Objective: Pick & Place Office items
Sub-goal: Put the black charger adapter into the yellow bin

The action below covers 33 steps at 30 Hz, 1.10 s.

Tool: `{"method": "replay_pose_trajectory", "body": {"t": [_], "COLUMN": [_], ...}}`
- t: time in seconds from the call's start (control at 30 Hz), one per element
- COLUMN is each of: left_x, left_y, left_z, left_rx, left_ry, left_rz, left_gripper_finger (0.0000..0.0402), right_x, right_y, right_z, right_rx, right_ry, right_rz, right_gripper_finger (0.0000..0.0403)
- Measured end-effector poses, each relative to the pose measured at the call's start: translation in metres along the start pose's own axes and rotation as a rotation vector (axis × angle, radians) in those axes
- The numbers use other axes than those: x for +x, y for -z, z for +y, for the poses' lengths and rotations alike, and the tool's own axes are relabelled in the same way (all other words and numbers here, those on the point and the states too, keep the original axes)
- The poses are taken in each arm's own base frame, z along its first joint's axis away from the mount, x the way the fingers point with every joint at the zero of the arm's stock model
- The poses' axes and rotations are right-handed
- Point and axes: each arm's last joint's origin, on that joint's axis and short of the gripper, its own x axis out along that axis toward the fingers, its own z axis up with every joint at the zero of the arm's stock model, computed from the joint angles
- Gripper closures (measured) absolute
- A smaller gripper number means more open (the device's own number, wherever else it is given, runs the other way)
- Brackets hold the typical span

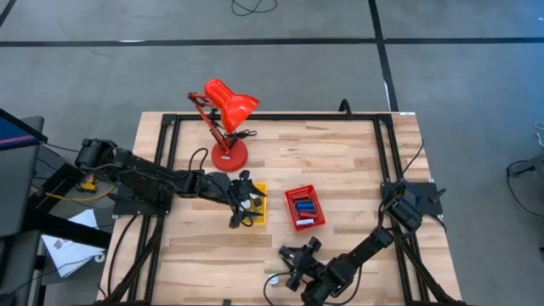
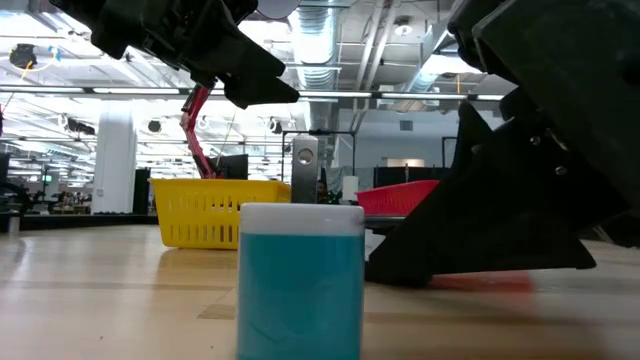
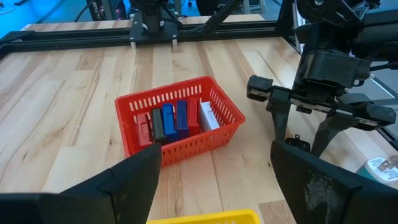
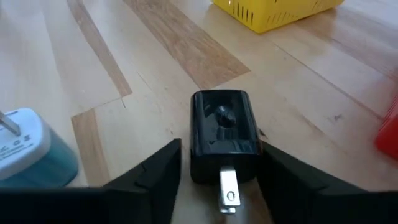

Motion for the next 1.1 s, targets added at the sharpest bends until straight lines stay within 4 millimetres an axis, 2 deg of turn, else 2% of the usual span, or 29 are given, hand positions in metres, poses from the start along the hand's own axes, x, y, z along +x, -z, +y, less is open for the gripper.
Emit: {"method": "replay_pose_trajectory", "body": {"t": [0.13,0.37,0.43,0.6,0.67,0.77,0.97,1.1], "left_x": [0.000,0.000,0.000,0.000,0.000,0.000,0.000,0.000], "left_y": [0.000,0.000,0.000,0.000,0.001,0.001,0.001,0.000], "left_z": [0.000,0.000,0.000,0.000,-0.001,-0.003,-0.008,-0.007], "left_rx": [0.000,0.000,-0.017,-0.106,-0.110,-0.106,0.001,0.004], "left_ry": [0.000,0.000,0.000,0.003,0.008,0.039,0.043,0.019], "left_rz": [0.000,0.000,0.000,0.004,0.012,0.011,0.008,0.005], "left_gripper_finger": [0.0105,0.0105,0.0105,0.0105,0.0105,0.0105,0.0105,0.0105], "right_x": [-0.001,-0.006,-0.010,-0.041,-0.051,-0.056,-0.035,-0.012], "right_y": [0.000,0.002,-0.005,-0.054,-0.077,-0.111,-0.167,-0.186], "right_z": [0.000,0.003,0.003,-0.005,-0.014,-0.032,-0.071,-0.091], "right_rx": [-0.006,-0.007,-0.001,0.014,0.012,0.007,-0.086,-0.134], "right_ry": [-0.002,-0.016,-0.015,-0.026,-0.043,-0.079,-0.118,-0.132], "right_rz": [0.000,0.000,0.010,0.104,0.190,0.304,0.395,0.438], "right_gripper_finger": [0.0265,0.0266,0.0265,0.0259,0.0261,0.0263,0.0262,0.0262]}}
